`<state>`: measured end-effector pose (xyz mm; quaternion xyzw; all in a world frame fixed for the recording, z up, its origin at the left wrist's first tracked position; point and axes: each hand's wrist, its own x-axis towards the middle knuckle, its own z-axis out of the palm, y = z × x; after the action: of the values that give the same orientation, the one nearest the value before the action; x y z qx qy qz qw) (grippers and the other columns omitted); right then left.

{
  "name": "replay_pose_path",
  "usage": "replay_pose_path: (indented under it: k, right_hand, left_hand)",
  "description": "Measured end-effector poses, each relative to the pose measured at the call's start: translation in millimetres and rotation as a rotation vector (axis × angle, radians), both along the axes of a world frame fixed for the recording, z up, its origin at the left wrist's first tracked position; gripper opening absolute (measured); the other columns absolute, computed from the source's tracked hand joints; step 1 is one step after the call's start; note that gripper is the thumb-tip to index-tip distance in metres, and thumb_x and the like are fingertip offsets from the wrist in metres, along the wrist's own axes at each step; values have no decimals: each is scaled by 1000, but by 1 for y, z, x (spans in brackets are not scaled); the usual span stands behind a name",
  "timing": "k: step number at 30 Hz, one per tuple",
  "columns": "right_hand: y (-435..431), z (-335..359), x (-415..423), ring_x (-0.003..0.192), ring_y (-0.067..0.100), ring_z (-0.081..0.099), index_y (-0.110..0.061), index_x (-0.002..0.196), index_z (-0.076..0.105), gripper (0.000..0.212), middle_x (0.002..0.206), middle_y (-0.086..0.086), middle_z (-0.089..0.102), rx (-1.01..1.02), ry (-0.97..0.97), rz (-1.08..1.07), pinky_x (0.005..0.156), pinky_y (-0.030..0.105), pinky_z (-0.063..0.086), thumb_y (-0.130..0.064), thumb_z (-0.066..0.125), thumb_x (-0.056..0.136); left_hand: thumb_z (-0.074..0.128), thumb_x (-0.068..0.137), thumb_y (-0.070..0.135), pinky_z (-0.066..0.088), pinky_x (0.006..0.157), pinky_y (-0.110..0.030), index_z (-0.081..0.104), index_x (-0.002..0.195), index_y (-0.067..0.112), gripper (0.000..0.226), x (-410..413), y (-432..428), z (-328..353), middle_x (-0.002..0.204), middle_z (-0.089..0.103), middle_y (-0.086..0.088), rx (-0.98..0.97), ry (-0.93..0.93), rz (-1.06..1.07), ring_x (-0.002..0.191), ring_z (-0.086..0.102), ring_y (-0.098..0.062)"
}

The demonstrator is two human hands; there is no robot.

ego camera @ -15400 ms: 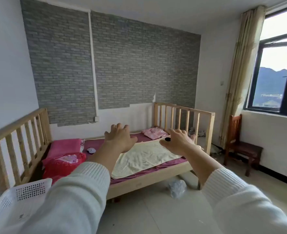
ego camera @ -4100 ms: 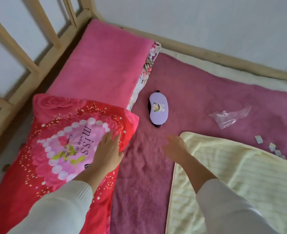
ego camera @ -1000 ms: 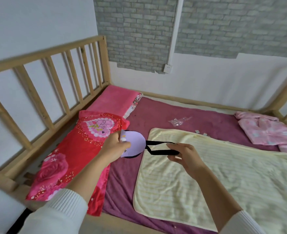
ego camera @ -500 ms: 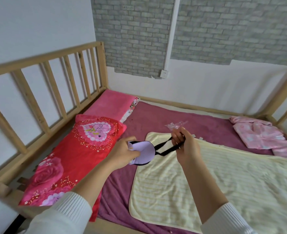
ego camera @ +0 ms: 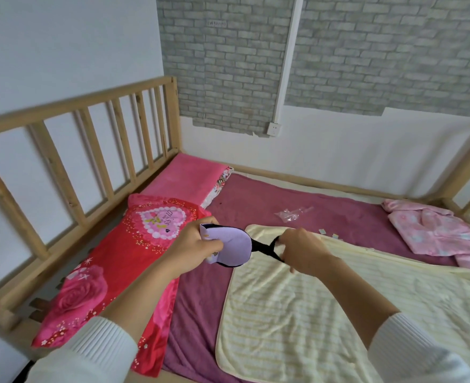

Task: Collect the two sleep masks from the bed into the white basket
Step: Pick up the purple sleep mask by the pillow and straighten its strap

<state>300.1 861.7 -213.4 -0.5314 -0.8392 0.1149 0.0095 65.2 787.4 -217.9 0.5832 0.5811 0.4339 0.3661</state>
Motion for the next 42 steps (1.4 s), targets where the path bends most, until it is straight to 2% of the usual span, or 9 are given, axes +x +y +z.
replay_pose_path:
  k: [4, 8, 11, 15, 19, 25, 30, 37, 42]
  right_hand:
    - [-12, 9, 1, 60, 17, 73, -22, 70, 79, 8, 67, -1, 78, -520, 382, 129, 59, 13, 50, -19, 75, 77]
    - [-28, 19, -10, 67, 16, 67, -1, 78, 67, 50, 73, 5, 75, -947, 1207, 174, 66, 23, 51, -51, 72, 74]
    - [-20, 18, -26, 87, 8, 71, -15, 90, 72, 35, 92, -4, 76, -732, 1700, -105, 74, 21, 57, -46, 59, 83]
    - [-1, -7, -32, 49, 15, 37, -6, 65, 53, 28, 52, 1, 45, 182, 862, -264, 48, 30, 28, -9, 51, 92]
    - [4, -29, -32, 41, 6, 58, -16, 56, 67, 22, 40, -7, 59, -102, 492, -87, 45, 20, 36, -14, 69, 78]
    - [-12, -35, -57, 84, 4, 59, -17, 95, 78, 46, 93, 0, 76, -624, 890, 11, 92, 29, 49, -44, 84, 59]
    - [-24, -33, -85, 109, 2, 60, -27, 97, 77, 37, 109, -14, 74, -783, 1154, -176, 94, 35, 41, -45, 77, 65]
    - [-23, -25, -121, 91, 9, 57, -24, 79, 68, 9, 90, -7, 65, -1030, 1353, -461, 91, 40, 29, -19, 63, 85]
    - [-36, -29, -152, 97, 15, 57, -18, 102, 64, 14, 106, 1, 60, -1193, 1415, -520, 65, 34, 32, -23, 56, 91]
  left_hand:
    - [53, 66, -2, 28, 44, -18, 42, 50, 22, 32, -12, 7, 4, 46, 38, 11, 39, -39, 137, 44, 35, -10]
    - [52, 67, -3, 30, 48, -24, 46, 56, 20, 27, -23, 8, -1, 52, 44, 0, -9, 0, 130, 48, 39, -15]
    - [54, 65, -3, 31, 55, -29, 45, 61, 11, 17, -22, 5, -7, 57, 45, -10, -63, -21, 115, 53, 42, -18]
    - [53, 65, -1, 27, 49, -25, 41, 58, 17, 22, -18, 4, -9, 53, 39, -3, -61, -24, 66, 50, 37, -18]
    - [53, 65, 2, 38, 44, -18, 46, 52, 13, 18, -24, 4, -10, 44, 51, -7, -59, -62, 109, 42, 48, -19]
    - [54, 66, 5, 41, 53, -26, 54, 56, 15, 15, -31, 4, -13, 41, 49, 3, -58, -174, 160, 44, 45, -15]
    - [54, 69, 0, 40, 56, -27, 53, 55, 16, 21, -33, -1, -13, 43, 53, 1, -12, -133, 239, 45, 46, -15]
    - [72, 80, 16, 51, 68, -30, 64, 92, 14, 15, -47, -28, -17, 83, 72, -4, 131, -320, 456, 75, 68, -19]
    - [69, 81, 21, 46, 72, -23, 74, 86, 24, 9, -47, -66, -49, 89, 71, 5, 99, -239, 796, 89, 65, -9]
